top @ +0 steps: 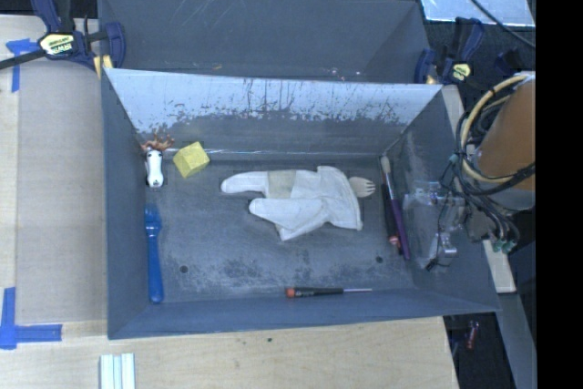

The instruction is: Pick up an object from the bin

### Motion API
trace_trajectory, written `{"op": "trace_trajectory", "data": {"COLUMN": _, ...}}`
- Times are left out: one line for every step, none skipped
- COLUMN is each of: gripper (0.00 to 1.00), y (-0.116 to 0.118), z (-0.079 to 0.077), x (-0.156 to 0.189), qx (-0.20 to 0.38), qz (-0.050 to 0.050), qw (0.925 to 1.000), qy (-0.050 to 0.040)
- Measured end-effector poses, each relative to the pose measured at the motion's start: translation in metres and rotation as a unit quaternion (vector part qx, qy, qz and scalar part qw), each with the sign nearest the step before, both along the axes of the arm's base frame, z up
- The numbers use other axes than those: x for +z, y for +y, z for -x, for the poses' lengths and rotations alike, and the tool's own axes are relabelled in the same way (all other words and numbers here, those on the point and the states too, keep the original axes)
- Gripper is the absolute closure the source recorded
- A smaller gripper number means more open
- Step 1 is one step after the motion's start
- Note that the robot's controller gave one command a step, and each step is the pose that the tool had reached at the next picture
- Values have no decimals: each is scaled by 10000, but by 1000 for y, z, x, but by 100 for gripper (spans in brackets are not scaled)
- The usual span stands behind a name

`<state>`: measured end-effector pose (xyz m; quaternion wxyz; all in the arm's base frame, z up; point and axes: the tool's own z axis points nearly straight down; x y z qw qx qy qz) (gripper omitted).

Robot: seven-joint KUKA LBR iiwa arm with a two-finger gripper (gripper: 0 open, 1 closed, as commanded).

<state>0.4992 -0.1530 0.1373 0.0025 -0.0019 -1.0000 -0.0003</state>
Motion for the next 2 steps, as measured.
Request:
{"op": "trace_trajectory", "data": {"gripper": 0, "y": 1, "z": -2, "x": 4, "qx": 19, "qz": 9, "qw": 10000, "qy": -41}}
{"op": "trace_trajectory", "data": {"gripper": 0, "y": 116, "z": -67, "x": -66, "qx": -549, "qz": -4, "qw": 9985, "qy": -65}}
